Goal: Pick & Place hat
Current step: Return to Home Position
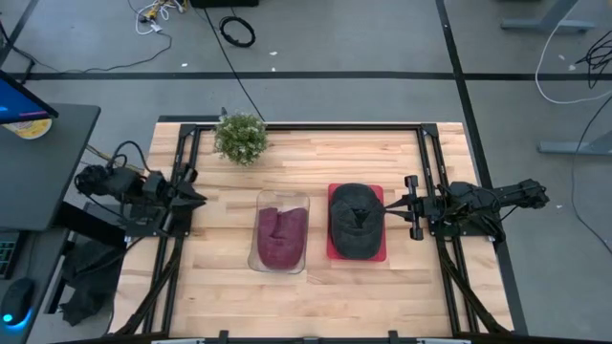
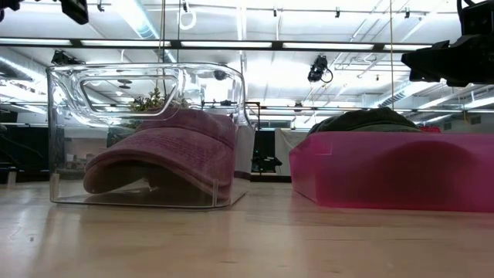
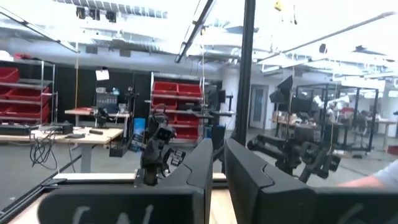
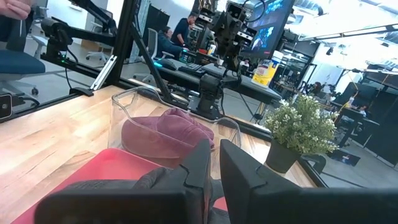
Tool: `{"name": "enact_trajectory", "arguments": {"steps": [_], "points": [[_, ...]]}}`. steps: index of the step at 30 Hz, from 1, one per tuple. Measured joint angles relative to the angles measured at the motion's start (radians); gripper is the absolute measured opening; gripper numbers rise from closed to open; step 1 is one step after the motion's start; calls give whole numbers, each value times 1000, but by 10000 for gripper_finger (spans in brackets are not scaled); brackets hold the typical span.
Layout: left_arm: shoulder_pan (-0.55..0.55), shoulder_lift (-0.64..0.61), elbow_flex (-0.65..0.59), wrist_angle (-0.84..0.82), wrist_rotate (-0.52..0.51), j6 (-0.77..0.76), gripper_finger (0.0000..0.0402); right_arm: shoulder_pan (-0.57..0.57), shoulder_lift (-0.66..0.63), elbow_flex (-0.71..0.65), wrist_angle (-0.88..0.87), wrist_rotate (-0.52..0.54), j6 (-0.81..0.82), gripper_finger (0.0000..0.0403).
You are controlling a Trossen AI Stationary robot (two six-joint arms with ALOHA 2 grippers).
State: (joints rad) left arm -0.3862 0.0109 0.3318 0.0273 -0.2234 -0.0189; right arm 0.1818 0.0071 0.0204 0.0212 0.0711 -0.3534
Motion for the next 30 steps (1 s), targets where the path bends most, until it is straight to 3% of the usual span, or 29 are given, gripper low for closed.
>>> {"name": "enact_trajectory", "arguments": {"steps": [11,18,30], "points": [[0,-6,-5,11,23,26,44,0,0,0,0,0,0,39],[0,-7,-120,175,10,93,44,0,0,0,0,0,0,39],[1,-7,-231,195,-49,130,44,0,0,0,0,0,0,39]]}}
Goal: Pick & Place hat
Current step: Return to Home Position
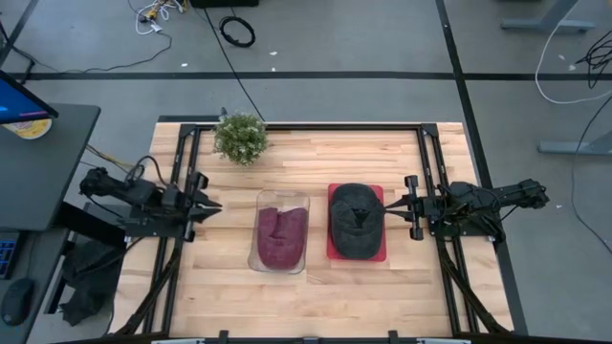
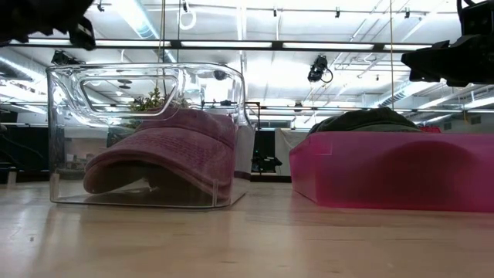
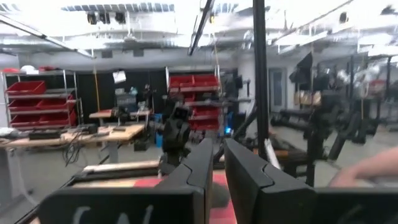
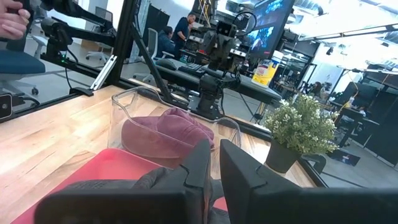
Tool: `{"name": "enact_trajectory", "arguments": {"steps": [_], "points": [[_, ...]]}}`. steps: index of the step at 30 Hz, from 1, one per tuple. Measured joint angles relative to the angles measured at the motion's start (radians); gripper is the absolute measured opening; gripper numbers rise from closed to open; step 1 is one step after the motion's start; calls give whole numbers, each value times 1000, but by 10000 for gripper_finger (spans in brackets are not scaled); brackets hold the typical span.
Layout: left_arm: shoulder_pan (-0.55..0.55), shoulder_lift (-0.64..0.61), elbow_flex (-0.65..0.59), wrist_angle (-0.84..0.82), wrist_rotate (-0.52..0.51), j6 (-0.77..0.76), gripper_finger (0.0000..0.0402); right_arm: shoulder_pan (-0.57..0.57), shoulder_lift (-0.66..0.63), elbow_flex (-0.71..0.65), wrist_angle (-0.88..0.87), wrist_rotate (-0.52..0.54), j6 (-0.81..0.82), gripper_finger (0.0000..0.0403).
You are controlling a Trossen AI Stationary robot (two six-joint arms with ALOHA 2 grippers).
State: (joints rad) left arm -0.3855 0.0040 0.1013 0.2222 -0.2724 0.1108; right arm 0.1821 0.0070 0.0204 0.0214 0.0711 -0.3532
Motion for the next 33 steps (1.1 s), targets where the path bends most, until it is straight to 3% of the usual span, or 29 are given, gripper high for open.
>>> {"name": "enact_trajectory", "arguments": {"steps": [12,22,33], "points": [[1,2,-92,-4,-60,5,44,0,0,0,0,0,0,39],[1,1,-92,-154,-29,14,44,0,0,0,0,0,0,39],[0,29,-90,-172,-12,31,44,0,0,0,0,0,0,39]]}}
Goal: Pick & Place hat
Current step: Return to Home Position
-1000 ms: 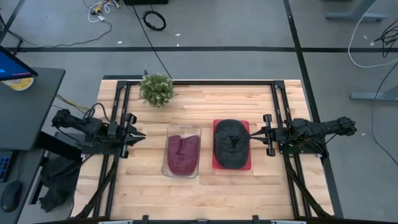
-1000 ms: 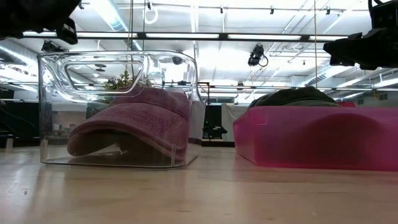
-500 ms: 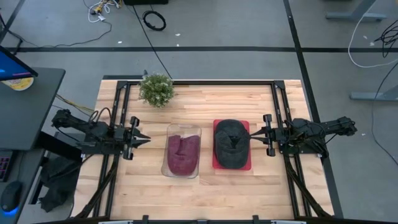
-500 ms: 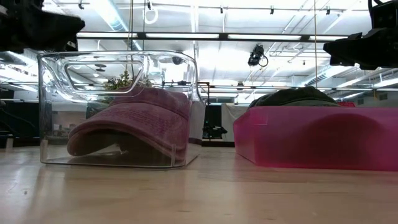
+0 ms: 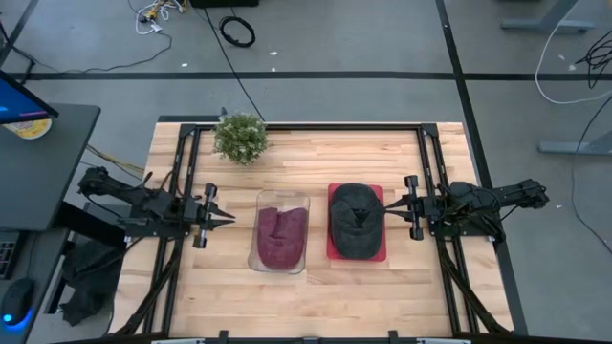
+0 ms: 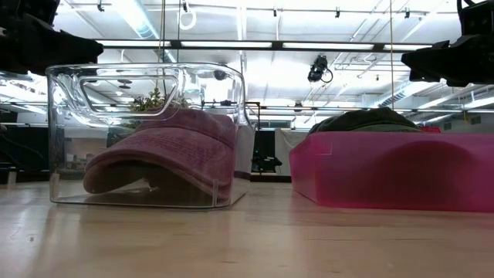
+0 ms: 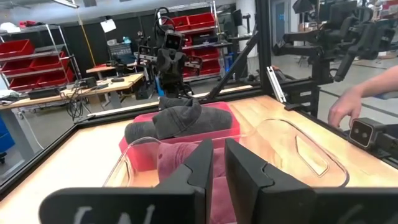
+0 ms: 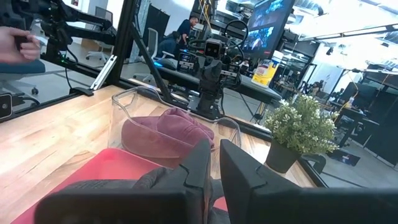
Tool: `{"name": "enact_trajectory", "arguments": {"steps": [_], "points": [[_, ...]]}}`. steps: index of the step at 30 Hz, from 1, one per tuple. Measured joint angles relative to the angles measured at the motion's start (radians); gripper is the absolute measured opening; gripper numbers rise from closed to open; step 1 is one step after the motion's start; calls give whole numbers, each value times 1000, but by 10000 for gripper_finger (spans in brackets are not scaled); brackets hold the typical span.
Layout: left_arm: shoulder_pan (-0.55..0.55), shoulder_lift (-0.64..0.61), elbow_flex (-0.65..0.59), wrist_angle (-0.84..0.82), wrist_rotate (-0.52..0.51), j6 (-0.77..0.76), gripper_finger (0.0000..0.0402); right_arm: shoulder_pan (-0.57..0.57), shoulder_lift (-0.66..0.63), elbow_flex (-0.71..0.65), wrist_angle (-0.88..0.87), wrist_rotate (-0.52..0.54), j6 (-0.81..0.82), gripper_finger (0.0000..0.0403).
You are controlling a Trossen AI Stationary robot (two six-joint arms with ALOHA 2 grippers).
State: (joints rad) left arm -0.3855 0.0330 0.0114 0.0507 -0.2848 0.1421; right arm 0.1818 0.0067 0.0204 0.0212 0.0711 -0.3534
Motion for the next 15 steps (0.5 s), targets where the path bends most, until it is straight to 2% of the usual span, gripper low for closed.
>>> {"name": "enact_trajectory", "arguments": {"steps": [7,15], "points": [[0,0,0,6,-2,-5,44,0,0,0,0,0,0,39],[0,0,0,6,-2,-166,44,0,0,0,0,0,0,39]]}}
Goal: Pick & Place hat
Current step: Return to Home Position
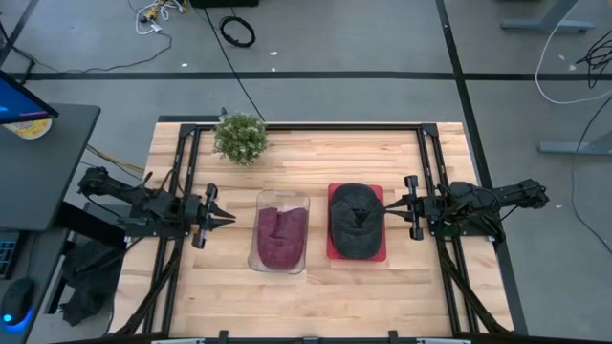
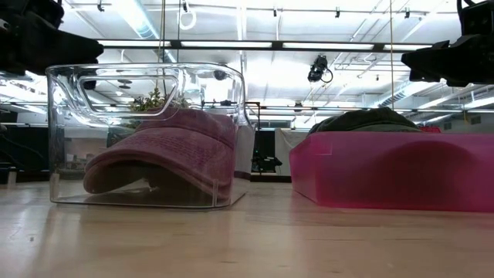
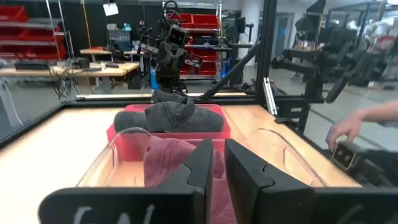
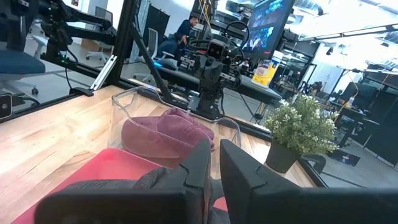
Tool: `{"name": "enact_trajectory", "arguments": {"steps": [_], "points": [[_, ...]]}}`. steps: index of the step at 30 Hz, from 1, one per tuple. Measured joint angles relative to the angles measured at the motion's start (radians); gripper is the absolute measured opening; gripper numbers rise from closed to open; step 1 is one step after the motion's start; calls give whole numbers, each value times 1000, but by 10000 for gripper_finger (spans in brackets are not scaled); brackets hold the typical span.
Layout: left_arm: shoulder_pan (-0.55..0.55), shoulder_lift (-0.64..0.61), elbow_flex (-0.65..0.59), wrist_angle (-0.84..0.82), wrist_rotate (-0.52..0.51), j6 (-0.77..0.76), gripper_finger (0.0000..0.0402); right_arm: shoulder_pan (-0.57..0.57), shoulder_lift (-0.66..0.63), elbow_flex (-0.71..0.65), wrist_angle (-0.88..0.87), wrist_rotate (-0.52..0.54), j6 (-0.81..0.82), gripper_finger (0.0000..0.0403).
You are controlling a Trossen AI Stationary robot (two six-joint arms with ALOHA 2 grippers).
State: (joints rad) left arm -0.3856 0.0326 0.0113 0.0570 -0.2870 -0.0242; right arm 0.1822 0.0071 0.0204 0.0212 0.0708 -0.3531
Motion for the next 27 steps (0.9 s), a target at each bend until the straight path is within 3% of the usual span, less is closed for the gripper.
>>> {"name": "enact_trajectory", "arguments": {"steps": [6,27], "points": [[0,0,0,0,0,-73,44,0,0,0,0,0,0,39],[0,0,0,0,0,-78,44,0,0,0,0,0,0,39]]}}
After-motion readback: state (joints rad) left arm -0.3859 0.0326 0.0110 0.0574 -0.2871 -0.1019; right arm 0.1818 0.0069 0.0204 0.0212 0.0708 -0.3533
